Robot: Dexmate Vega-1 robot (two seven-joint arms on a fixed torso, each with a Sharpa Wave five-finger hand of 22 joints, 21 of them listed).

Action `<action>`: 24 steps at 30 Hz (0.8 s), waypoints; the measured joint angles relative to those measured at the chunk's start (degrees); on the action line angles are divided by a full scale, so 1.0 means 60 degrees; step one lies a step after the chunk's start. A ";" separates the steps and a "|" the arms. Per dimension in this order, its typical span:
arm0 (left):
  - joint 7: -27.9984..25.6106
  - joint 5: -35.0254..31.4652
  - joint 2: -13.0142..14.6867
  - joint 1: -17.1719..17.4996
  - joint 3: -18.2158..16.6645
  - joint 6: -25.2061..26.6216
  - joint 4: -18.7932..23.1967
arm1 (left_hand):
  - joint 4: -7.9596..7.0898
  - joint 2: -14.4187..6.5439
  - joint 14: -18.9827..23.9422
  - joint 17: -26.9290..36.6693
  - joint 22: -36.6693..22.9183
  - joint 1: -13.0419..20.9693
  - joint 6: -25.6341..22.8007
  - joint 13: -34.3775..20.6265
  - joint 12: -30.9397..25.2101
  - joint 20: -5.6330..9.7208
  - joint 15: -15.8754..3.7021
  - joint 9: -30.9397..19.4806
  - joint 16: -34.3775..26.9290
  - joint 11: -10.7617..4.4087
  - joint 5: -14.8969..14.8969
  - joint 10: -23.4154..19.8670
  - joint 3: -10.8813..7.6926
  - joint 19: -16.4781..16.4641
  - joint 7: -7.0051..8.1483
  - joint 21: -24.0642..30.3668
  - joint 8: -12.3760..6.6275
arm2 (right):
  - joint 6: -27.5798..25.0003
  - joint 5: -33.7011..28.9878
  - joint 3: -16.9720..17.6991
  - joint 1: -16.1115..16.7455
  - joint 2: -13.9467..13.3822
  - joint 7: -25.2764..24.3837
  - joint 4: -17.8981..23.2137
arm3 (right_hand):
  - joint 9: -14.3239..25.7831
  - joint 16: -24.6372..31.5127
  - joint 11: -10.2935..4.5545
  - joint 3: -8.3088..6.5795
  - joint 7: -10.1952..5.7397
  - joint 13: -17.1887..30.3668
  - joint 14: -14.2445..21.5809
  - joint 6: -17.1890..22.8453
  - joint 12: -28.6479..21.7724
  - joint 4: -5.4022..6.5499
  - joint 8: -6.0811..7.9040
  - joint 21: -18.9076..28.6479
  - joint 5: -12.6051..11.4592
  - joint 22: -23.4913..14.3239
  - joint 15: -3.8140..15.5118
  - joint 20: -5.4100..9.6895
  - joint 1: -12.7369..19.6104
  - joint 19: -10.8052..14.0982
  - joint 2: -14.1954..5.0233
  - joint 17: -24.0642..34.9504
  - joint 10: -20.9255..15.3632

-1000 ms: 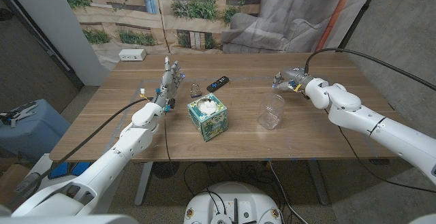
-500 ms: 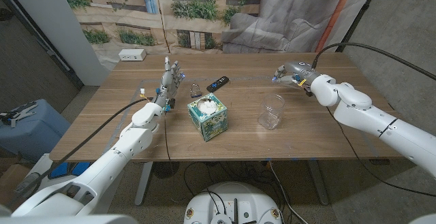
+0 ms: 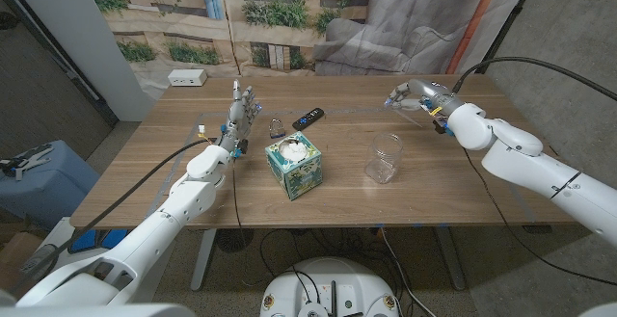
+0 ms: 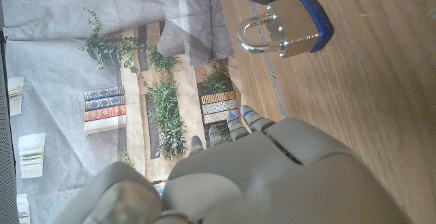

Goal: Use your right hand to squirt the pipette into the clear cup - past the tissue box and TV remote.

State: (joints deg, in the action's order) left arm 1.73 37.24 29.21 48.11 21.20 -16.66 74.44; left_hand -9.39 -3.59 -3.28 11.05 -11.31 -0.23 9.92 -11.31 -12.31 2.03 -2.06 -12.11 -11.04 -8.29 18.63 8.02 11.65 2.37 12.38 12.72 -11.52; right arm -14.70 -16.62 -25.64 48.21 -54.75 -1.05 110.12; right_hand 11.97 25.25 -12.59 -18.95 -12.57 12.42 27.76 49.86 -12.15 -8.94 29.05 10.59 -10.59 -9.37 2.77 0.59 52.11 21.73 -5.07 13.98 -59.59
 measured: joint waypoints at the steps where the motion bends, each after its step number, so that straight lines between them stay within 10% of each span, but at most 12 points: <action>1: 0.0000 0.0000 0.0000 0.0000 0.0000 0.0000 0.0000 | 0.0000 0.0000 0.0000 0.0000 0.0000 0.0000 0.0000 0.0000 0.0000 0.0000 0.0000 0.0000 0.0000 0.0000 0.0000 0.0000 0.0000 0.0000 0.0000 0.0000 0.0000 | 0.0005 0.0042 0.0069 0.0054 -0.0006 -0.0024 0.0043 | -0.0001 0.0000 0.0000 0.0000 0.0000 0.0000 0.0000 0.0000 0.0000 0.0000 0.0000 0.0000 0.0000 0.0000 0.0000 0.0000 0.0000 0.0000 0.0000 0.0000 0.0000; 24: 0.0000 -0.0003 -0.0003 0.0001 0.0002 0.0000 0.0000 | 0.0000 0.0000 0.0000 0.0000 0.0000 0.0000 0.0000 0.0000 0.0000 0.0000 0.0000 0.0000 0.0000 0.0000 0.0000 0.0000 0.0000 0.0000 0.0000 0.0000 0.0000 | 0.1019 0.2776 0.2011 0.1748 -0.0141 -0.1230 0.0962 | -0.0105 0.0068 0.0000 0.0146 0.0017 0.0086 0.0000 0.0085 0.0000 0.0013 -0.0064 0.0001 -0.0044 0.0000 0.0000 -0.0086 -0.0055 -0.0088 -0.0055 -0.0001 0.0001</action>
State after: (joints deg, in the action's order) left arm 1.73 37.23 29.19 48.12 21.21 -16.66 74.44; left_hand -9.39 -3.59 -3.28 11.05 -11.31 -0.23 9.92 -11.31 -12.31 2.03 -2.06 -12.10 -11.04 -8.29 18.63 8.02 11.65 2.37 12.38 12.71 -11.52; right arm -8.59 0.04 -13.57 58.71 -55.60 -8.43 115.89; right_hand 11.34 25.66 -12.59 -18.07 -12.47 12.93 27.76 50.37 -12.15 -8.86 28.67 10.59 -10.86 -9.37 2.77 0.07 51.78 21.20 -5.40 13.97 -59.58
